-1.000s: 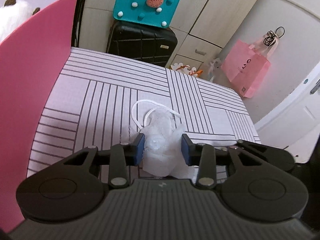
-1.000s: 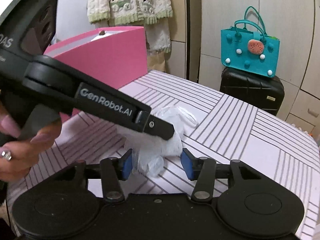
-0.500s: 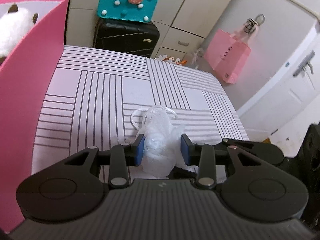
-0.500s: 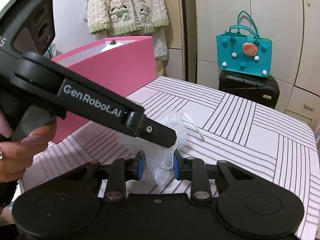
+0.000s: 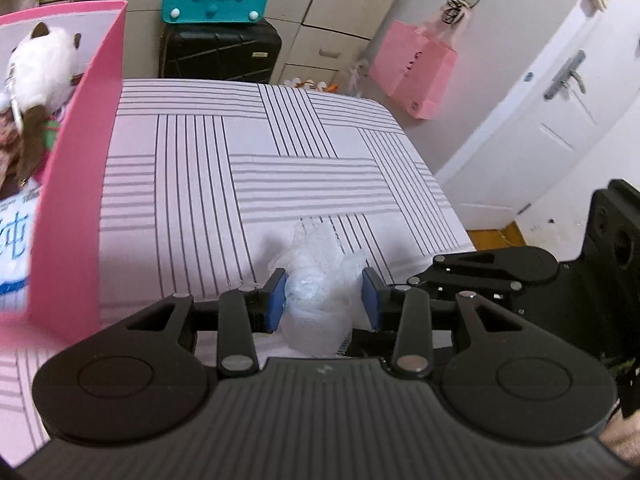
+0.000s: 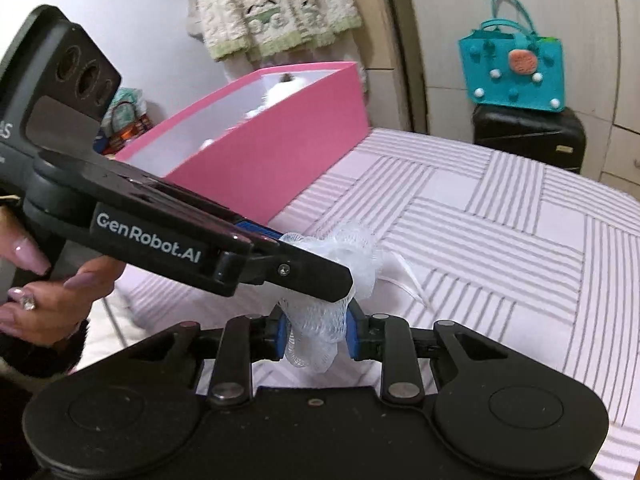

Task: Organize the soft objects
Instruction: 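Lift the bath puff with the left gripper and carry it over the pink box, then lower the bath puff into the pink box and open the left gripper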

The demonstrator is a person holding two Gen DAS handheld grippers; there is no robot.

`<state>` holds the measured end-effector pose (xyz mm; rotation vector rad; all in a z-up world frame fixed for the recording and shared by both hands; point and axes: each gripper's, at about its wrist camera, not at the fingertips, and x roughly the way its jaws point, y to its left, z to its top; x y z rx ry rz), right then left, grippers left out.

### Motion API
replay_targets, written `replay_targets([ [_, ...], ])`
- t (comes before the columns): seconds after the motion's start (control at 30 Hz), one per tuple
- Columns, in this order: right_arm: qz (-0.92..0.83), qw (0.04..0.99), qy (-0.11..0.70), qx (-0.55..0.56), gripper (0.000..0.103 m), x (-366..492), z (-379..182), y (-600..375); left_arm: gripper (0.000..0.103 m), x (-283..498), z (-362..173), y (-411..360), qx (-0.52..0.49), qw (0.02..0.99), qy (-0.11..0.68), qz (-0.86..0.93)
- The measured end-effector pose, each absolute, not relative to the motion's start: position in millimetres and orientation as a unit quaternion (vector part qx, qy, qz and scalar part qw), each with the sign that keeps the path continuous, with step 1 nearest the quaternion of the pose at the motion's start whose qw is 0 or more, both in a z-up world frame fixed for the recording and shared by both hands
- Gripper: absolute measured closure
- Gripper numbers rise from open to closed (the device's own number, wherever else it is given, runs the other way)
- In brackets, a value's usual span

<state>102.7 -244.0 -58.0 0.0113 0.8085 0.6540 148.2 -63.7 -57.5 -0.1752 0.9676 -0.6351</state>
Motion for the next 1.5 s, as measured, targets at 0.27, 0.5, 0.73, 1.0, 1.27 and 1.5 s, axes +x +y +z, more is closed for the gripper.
replay_targets([
  [0.27, 0.359, 0.852, 0.381, 0.010, 0.071, 74, -33, -217, 0.064, 109, -28, -24, -0.071, 0.842, 0.436, -0.310],
  [0.5, 0.391, 0.848, 0.357, -0.001, 0.071, 65, -7, -184, 0.064, 90, 0, 12, -0.070, 0.862, 0.402, -0.299],
  [0.73, 0.412, 0.849, 0.330, -0.017, 0.071, 73, 22, -154, 0.062, 88, 25, 46, -0.080, 0.881, 0.367, -0.286],
  [1.0, 0.428, 0.857, 0.283, -0.041, 0.070, 93, 52, -115, 0.061, 96, 53, 83, -0.087, 0.909, 0.313, -0.261],
  [1.27, 0.429, 0.863, 0.263, -0.039, 0.070, 138, 64, -84, 0.059, 135, 60, 113, -0.104, 0.924, 0.287, -0.230],
  [1.5, 0.402, 0.867, 0.292, -0.042, 0.071, 180, 43, -67, 0.059, 186, 33, 122, -0.128, 0.914, 0.322, -0.211],
])
